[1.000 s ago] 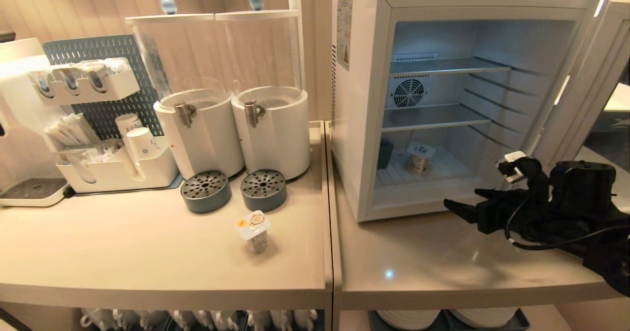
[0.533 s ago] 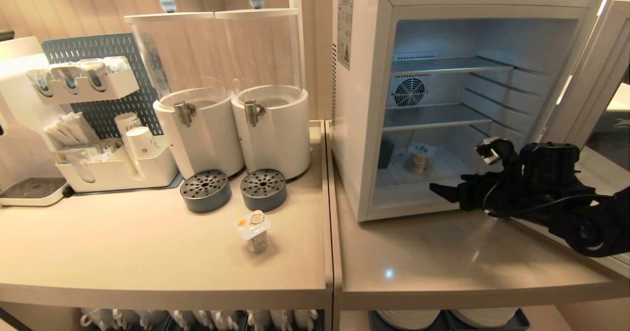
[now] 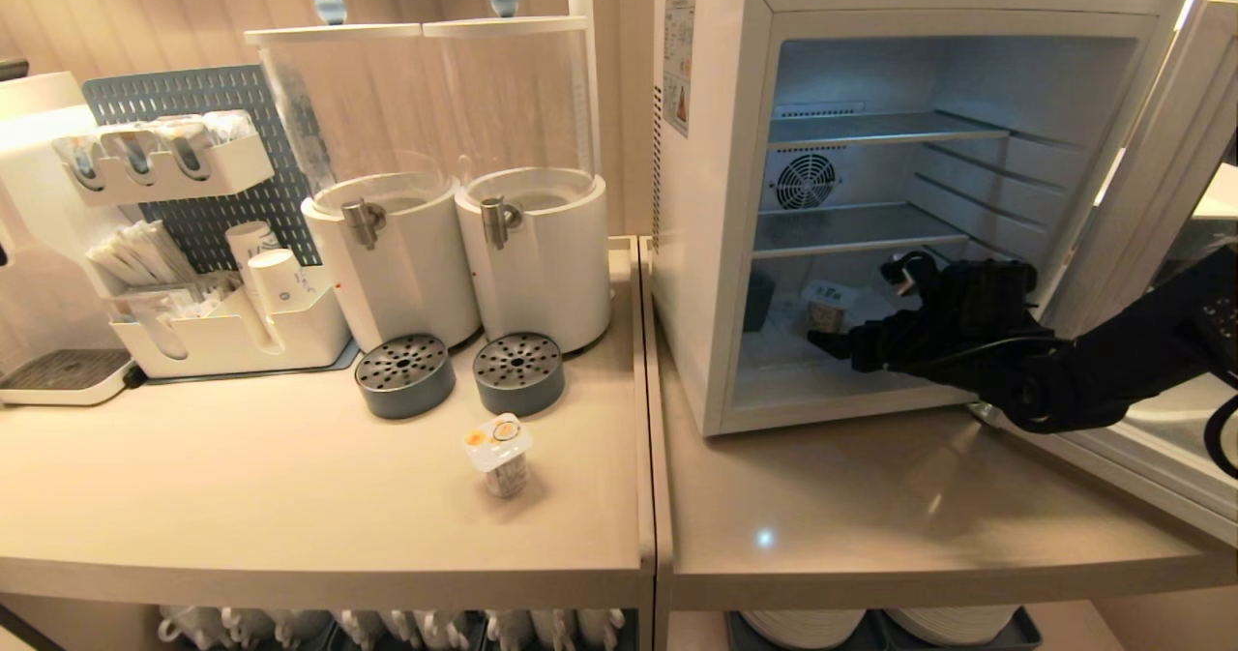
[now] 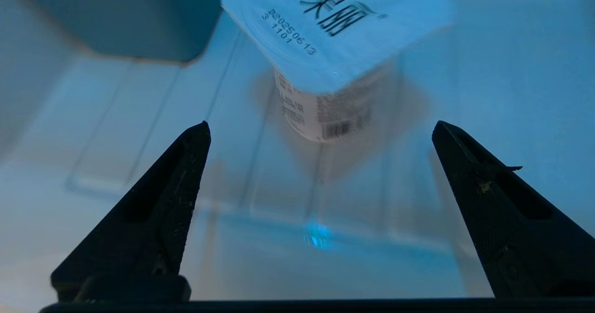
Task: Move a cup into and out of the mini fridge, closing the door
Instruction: Take the yoghurt out of the freezer
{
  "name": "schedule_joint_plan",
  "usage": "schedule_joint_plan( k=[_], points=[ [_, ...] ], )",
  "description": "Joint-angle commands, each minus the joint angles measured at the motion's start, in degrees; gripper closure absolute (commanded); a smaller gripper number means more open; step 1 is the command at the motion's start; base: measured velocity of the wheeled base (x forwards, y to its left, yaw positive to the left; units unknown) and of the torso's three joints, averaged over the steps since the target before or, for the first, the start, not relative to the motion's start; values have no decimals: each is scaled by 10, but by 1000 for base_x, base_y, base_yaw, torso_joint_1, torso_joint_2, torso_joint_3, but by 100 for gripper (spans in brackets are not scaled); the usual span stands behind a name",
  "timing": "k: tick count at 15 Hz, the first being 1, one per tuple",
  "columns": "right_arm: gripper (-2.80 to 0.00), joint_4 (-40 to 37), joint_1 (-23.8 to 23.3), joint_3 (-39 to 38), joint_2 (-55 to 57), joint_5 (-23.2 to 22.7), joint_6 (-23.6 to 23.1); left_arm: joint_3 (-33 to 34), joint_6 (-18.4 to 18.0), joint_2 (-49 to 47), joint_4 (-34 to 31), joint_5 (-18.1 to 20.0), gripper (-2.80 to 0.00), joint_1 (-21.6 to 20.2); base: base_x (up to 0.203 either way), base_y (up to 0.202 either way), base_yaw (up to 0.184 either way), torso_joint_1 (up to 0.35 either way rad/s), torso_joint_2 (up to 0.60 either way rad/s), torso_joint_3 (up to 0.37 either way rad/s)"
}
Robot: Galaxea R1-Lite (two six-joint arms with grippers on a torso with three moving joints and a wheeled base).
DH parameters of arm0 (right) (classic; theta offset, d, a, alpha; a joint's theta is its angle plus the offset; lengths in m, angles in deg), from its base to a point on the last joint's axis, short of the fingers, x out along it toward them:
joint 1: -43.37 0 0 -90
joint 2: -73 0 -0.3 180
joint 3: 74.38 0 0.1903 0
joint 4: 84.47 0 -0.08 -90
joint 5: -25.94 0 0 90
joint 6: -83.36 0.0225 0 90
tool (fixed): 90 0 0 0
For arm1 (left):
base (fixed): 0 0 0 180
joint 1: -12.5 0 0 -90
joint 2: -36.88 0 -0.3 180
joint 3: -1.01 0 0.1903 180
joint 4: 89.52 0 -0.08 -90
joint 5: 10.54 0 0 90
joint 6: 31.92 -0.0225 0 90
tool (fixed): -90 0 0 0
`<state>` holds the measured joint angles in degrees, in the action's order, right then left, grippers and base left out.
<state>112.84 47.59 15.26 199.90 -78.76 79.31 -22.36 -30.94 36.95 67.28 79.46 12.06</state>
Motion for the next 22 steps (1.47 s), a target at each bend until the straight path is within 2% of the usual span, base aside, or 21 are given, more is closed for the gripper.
schedule_joint_plan(
  k=[1, 7, 20, 21, 22],
  points=[
    [-280, -3, 1, 35, 33, -1, 0, 1, 1, 0, 0, 0, 0, 0, 0, 0, 0, 0, 0, 0],
    [-280, -37, 1, 106, 66, 16, 18, 1, 2, 0, 0, 0, 0, 0, 0, 0, 0, 0, 0, 0],
    [-280, -63, 11, 187, 97, 56, 16, 1, 2, 0, 1, 0, 0, 0, 0, 0, 0, 0, 0, 0],
    [0, -62, 12, 187, 98, 59, 15, 1, 2, 0, 1, 0, 0, 0, 0, 0, 0, 0, 0, 0],
    [0, -63, 11, 187, 98, 66, 14, 1, 2, 0, 0, 0, 0, 0, 0, 0, 0, 0, 0, 0]
  ],
)
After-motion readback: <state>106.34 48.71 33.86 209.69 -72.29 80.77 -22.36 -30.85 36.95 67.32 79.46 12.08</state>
